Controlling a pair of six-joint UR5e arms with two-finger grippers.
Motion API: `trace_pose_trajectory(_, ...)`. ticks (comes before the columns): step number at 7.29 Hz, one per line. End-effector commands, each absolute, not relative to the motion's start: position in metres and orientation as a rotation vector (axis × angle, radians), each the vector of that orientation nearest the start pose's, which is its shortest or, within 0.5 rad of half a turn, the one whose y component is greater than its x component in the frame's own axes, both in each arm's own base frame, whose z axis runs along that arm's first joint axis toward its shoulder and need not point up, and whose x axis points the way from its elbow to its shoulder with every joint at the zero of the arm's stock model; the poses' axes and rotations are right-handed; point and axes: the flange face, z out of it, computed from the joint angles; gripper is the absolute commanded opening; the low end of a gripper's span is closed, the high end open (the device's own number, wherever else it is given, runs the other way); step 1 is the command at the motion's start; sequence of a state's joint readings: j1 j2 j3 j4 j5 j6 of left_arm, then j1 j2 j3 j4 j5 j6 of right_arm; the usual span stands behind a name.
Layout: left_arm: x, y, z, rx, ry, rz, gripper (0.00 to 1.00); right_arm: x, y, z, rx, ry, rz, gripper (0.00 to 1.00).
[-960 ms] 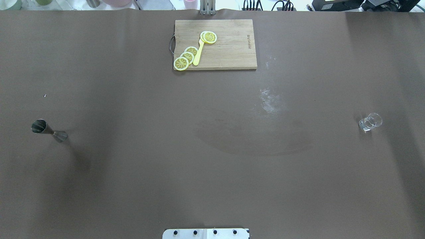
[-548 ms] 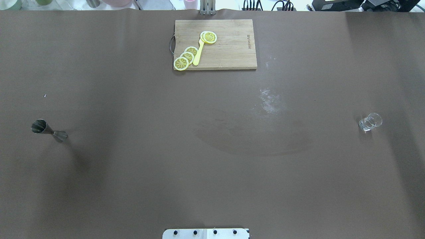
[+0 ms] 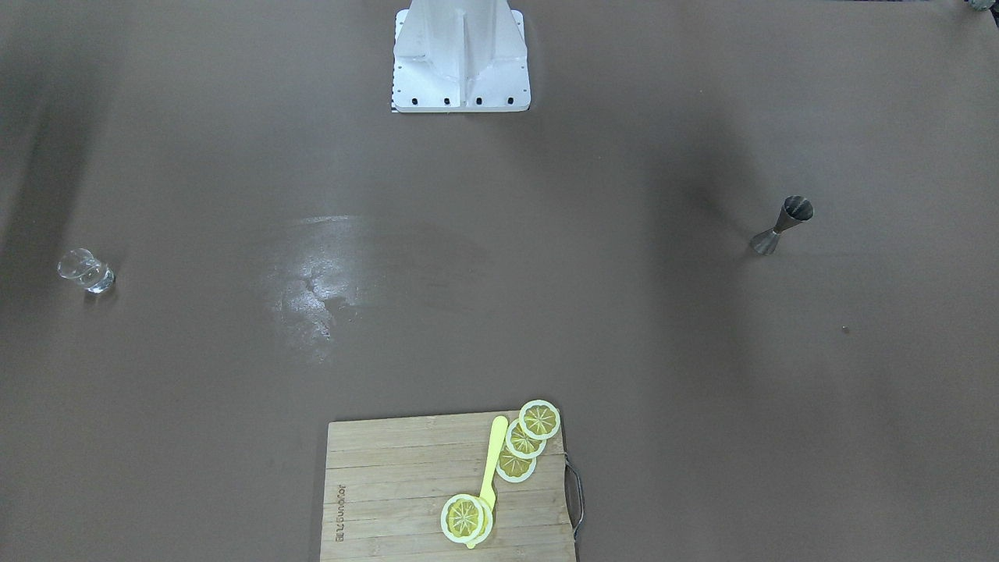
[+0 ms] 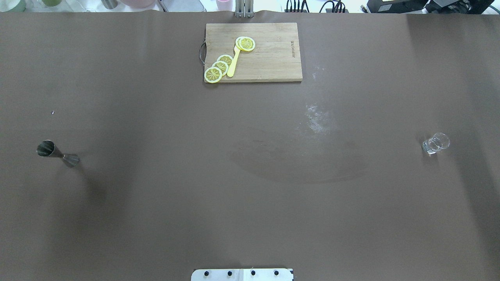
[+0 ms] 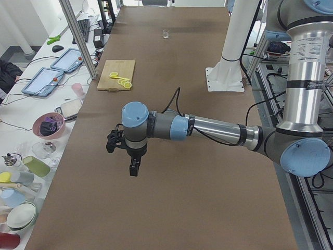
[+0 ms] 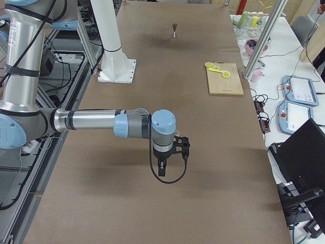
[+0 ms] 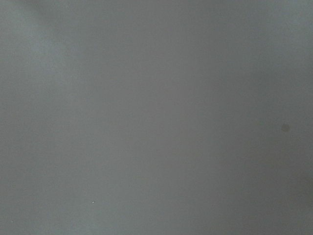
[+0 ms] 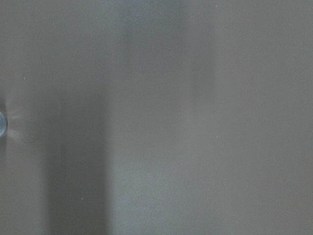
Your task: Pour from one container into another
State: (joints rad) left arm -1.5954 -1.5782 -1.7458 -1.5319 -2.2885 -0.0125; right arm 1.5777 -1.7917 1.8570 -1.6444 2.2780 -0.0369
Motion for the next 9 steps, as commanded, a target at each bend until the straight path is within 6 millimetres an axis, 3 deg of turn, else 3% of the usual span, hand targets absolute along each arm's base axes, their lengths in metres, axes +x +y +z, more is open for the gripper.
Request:
trace_pose_trajectory(1,-0.080,-0.502,0.564,0.214,0.716,0.035,0.97,0.071,-0.397,0.628,0.008,-0.707,-0.027,1.00)
trace_pose_trajectory(2,-0.080,-0.504,0.552,0.269,0.720,0.015,0.97,0.071,-0.397,0.628,0.008,-0.707,-0.027,1.00)
trace_pose_trajectory(7,-0.080,-0.505,0.527,0.387,0.739,-0.039,0.97,0.071,-0.397,0.629,0.005,-0.707,-0.026,1.00)
trace_pose_trajectory(9,-0.076,-0.498,0.502,0.411,0.750,-0.061,0.97,0.071,-0.397,0.630,0.003,-0.707,-0.025,1.00)
